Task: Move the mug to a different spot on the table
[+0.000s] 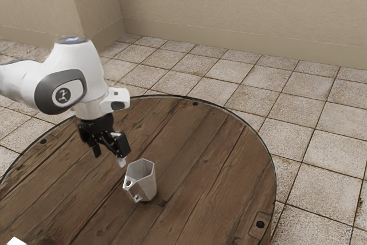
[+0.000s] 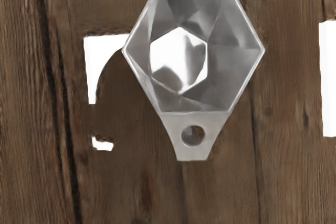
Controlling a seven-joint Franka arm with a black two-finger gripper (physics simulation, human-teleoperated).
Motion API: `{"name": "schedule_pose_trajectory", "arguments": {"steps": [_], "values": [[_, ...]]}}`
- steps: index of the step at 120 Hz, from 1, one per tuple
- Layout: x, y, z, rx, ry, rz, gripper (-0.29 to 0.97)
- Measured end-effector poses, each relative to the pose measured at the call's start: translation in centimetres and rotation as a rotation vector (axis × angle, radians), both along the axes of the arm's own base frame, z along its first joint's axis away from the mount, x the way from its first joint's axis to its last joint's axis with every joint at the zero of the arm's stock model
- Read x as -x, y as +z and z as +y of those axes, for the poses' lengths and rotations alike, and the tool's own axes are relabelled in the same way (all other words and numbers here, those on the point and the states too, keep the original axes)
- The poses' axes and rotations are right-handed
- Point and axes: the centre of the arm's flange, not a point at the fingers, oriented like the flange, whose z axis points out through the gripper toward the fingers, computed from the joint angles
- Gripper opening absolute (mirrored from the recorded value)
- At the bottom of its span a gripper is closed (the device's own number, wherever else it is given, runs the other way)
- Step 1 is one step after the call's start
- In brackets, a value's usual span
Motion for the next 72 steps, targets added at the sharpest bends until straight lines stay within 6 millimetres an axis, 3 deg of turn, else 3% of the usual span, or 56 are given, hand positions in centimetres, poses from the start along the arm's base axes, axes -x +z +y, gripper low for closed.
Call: {"name": "schedule_pose_trajectory", "arguments": {"steps": [30, 52, 72], "values": [[0.1, -6.6, -1.6, 0.072, 0.112, -0.007, 0.68], [0.8, -8.2, -2.4, 0.055, 0.079, -0.051, 0.68], [0.2, -10.6, -2.5, -0.004, 0.027, -0.074, 0.68]]}}
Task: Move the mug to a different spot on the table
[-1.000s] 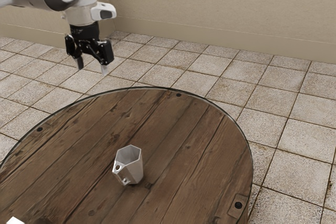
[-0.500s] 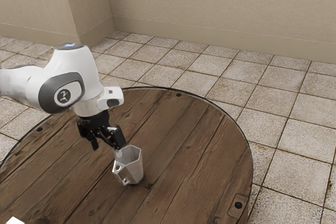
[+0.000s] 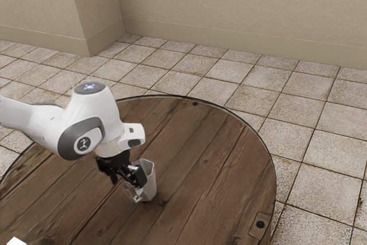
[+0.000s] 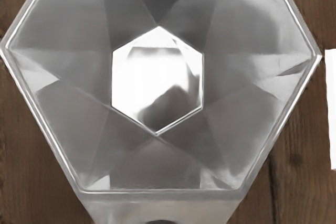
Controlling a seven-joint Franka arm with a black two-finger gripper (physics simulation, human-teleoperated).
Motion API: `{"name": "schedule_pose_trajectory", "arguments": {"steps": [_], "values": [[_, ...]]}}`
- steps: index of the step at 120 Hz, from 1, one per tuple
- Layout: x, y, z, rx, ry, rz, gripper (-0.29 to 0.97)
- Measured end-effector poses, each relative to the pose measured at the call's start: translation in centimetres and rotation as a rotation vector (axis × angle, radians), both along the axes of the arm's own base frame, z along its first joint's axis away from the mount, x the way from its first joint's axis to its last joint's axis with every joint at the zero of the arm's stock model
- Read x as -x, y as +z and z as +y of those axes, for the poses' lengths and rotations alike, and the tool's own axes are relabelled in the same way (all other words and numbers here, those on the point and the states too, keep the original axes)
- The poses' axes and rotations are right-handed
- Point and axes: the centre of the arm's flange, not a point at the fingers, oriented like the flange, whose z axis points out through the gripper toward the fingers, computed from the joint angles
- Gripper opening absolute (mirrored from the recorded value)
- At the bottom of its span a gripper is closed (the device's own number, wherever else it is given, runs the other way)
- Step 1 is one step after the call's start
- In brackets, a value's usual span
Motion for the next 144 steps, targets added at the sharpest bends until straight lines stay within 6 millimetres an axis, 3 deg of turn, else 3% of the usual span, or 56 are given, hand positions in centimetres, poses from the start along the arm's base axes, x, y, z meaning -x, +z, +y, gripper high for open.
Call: {"name": "schedule_pose_trajectory", "arguments": {"steps": [20, 35, 60, 103, 144], "values": [[-0.7, -1.9, -0.1, -0.023, -0.024, -0.033, 0.68], [0.4, -3.4, 0.3, -0.024, -0.029, -0.048, 0.68], [0.5, -3.6, 0.2, -0.015, -0.042, -0.125, 0.67], [0.0, -3.1, 0.7, -0.010, -0.045, -0.184, 0.34], [0.2, -2.8, 0.5, -0.012, -0.057, -0.178, 0.17]]}}
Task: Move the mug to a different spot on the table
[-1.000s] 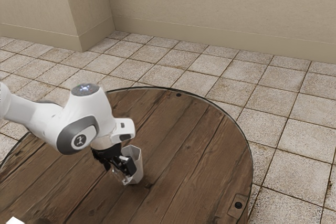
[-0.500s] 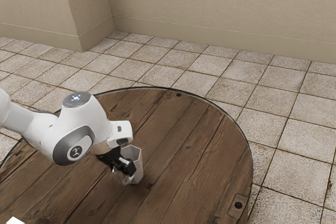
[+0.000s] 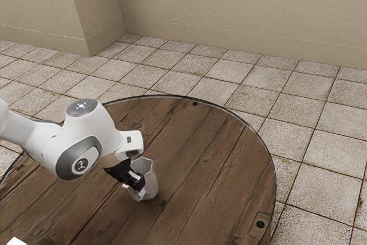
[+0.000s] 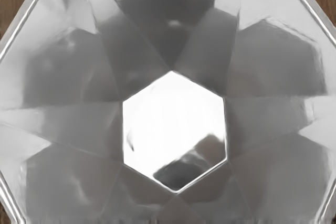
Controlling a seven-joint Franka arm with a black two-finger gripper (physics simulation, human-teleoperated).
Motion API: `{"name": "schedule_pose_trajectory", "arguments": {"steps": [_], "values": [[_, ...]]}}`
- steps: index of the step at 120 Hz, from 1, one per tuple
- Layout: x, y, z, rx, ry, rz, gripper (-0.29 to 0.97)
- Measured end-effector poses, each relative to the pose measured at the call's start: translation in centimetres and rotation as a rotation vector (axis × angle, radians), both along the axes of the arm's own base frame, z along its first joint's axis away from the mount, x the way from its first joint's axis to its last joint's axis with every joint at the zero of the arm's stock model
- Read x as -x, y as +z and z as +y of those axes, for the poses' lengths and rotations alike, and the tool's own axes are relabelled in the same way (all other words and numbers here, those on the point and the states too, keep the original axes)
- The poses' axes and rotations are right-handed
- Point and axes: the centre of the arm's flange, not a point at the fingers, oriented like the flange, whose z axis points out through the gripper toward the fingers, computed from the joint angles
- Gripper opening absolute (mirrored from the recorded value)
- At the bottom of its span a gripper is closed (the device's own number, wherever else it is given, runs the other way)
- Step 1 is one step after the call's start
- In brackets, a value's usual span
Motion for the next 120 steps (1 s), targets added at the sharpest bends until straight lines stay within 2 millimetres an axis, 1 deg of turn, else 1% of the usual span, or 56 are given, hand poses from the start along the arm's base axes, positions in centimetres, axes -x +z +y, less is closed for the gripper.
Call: {"name": "schedule_pose_trajectory", "arguments": {"steps": [25, 44, 52, 64, 69, 81, 90, 97, 108, 120], "values": [[0.2, 0.4, -0.1, -0.007, -0.002, 0.016, 0.12], [-0.1, 1.9, -0.3, -0.016, -0.019, -0.011, 0.10], [-0.3, 2.6, -0.4, -0.022, -0.032, -0.027, 0.17], [-0.6, 3.4, -0.2, -0.048, -0.062, -0.048, 0.17], [-0.7, 3.5, 0.3, -0.064, -0.072, -0.052, 0.17], [-1.5, 3.9, 2.2, -0.105, -0.079, -0.064, 0.17], [-2.1, 4.5, 3.0, -0.138, -0.094, -0.073, 0.17], [-2.5, 4.5, 3.7, -0.167, -0.103, -0.071, 0.17], [-3.5, 4.8, 4.2, -0.216, -0.120, -0.065, 0.17], [-3.8, 4.5, 4.9, -0.261, -0.124, -0.047, 0.17]]}}
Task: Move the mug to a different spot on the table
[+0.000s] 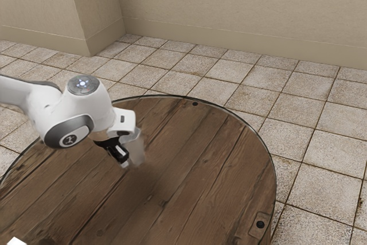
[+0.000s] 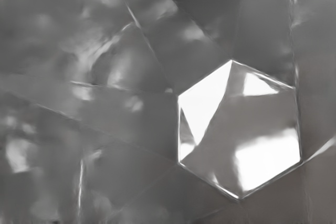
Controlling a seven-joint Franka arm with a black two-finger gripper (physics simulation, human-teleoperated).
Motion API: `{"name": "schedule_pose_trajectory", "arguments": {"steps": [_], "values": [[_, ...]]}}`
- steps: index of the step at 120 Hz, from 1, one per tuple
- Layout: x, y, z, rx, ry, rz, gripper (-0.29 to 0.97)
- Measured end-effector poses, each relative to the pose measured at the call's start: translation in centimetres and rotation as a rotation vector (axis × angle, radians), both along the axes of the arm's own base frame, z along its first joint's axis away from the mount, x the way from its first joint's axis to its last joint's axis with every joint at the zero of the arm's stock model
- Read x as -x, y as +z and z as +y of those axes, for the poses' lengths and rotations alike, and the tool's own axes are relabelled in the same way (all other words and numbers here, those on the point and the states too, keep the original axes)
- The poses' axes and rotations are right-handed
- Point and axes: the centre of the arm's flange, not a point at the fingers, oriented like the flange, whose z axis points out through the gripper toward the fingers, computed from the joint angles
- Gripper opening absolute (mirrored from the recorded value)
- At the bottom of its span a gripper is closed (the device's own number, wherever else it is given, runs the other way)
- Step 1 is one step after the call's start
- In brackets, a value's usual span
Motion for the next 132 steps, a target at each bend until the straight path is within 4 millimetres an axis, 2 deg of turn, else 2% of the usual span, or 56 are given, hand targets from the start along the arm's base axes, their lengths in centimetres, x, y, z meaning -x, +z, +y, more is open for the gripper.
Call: {"name": "schedule_pose_trajectory", "arguments": {"steps": [16, 28, 37, 48, 64, 98, 132], "values": [[0.1, -0.2, 1.6, -0.045, 0.020, 0.013, 0.17], [0.1, -0.6, 1.9, -0.068, 0.028, 0.023, 0.17], [-0.8, -0.8, 2.1, -0.084, 0.039, 0.021, 0.17], [-1.7, -0.8, 1.9, -0.090, 0.043, 0.004, 0.17], [-2.1, -2.4, 1.4, -0.085, 0.042, 0.001, 0.17], [-0.7, -5.5, 0.1, -0.052, 0.045, 0.017, 0.17], [-1.0, -5.6, 0.5, -0.027, 0.067, -0.007, 0.24]]}}
